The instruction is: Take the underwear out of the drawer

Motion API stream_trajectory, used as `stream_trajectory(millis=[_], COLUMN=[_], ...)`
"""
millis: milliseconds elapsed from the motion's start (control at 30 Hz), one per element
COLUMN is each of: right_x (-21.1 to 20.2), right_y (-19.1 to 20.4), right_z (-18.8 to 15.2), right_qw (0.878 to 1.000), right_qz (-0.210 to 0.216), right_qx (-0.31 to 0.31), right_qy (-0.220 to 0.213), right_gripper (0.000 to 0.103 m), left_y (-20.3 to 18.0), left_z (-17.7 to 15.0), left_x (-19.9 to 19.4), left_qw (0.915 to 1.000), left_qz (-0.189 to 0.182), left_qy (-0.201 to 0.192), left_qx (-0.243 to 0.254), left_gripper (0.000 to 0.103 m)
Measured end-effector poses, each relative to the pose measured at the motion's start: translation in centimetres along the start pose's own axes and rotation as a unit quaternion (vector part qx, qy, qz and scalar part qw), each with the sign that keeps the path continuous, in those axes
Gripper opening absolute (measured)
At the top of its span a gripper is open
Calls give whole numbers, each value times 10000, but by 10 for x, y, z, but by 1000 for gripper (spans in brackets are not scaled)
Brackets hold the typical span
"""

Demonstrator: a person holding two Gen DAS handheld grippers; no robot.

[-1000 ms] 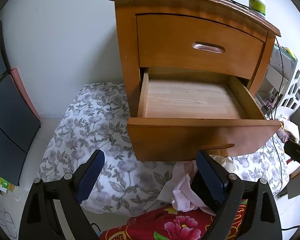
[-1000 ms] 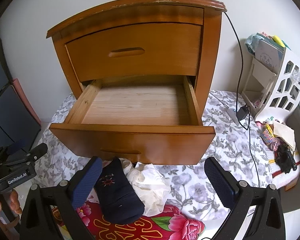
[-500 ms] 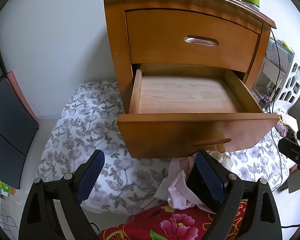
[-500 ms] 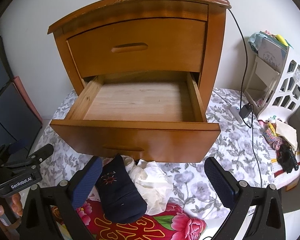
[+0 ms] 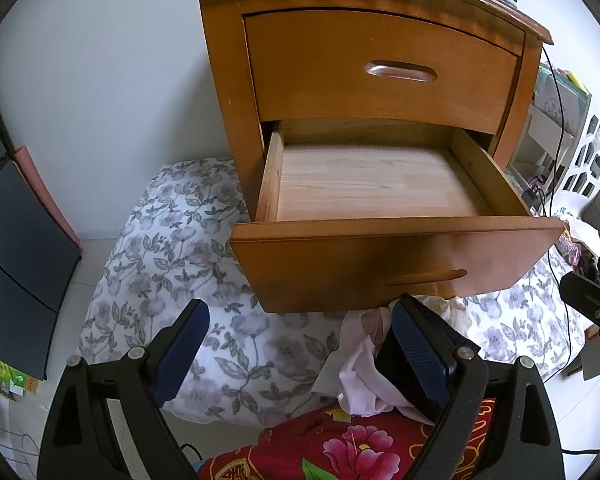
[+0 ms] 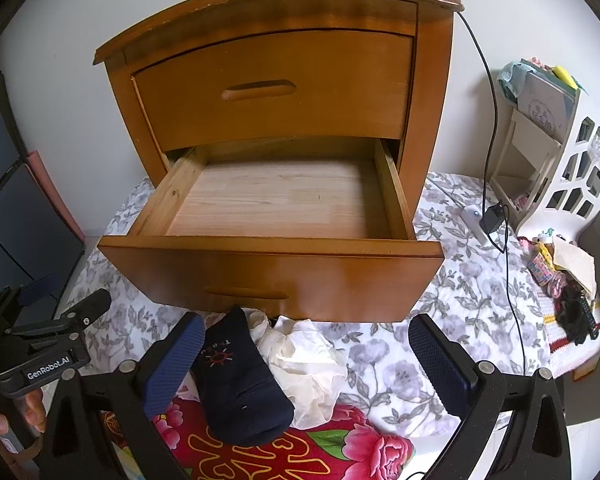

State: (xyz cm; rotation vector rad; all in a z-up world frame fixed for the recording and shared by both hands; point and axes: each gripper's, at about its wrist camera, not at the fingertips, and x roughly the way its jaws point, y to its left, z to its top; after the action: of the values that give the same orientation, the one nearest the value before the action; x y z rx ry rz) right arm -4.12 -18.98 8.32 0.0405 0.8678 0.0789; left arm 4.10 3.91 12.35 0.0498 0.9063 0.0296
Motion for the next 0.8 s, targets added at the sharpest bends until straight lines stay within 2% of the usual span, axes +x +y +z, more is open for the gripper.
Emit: stream_trajectory(millis=[800], right_x=[1], right_y=[-1], right_z=[-2], right_qw=[10000], right_qz=[-15], right_qx=[27], right_qy=[5], right_gripper=[103], left_y=[-3], left_z=[1], left_x=[0], left_qw=[9999], left_qz=[96], left_qy=[24], left_qx=[134], left_gripper=[93])
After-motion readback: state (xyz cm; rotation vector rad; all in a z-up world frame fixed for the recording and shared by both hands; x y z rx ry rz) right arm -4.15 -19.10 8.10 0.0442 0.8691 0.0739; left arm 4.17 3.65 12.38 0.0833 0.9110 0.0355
